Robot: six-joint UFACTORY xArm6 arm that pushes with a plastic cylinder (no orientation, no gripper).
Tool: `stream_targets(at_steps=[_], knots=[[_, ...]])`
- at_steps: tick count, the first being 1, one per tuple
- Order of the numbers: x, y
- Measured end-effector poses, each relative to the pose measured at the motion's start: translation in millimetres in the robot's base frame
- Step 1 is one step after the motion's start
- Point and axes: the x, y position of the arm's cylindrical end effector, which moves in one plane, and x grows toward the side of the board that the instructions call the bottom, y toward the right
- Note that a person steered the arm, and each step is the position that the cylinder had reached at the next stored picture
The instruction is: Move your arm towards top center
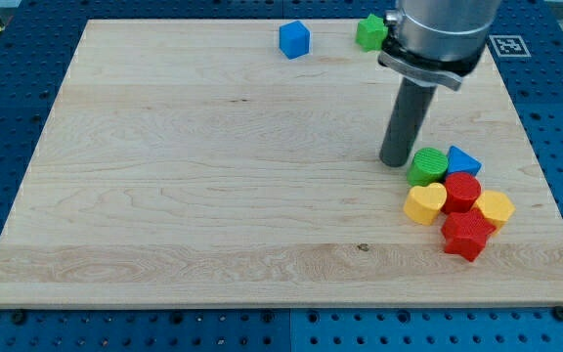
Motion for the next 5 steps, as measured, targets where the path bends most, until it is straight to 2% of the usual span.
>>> stream_targets(at_steps=[5], knots=[[-152.9, -141.7]])
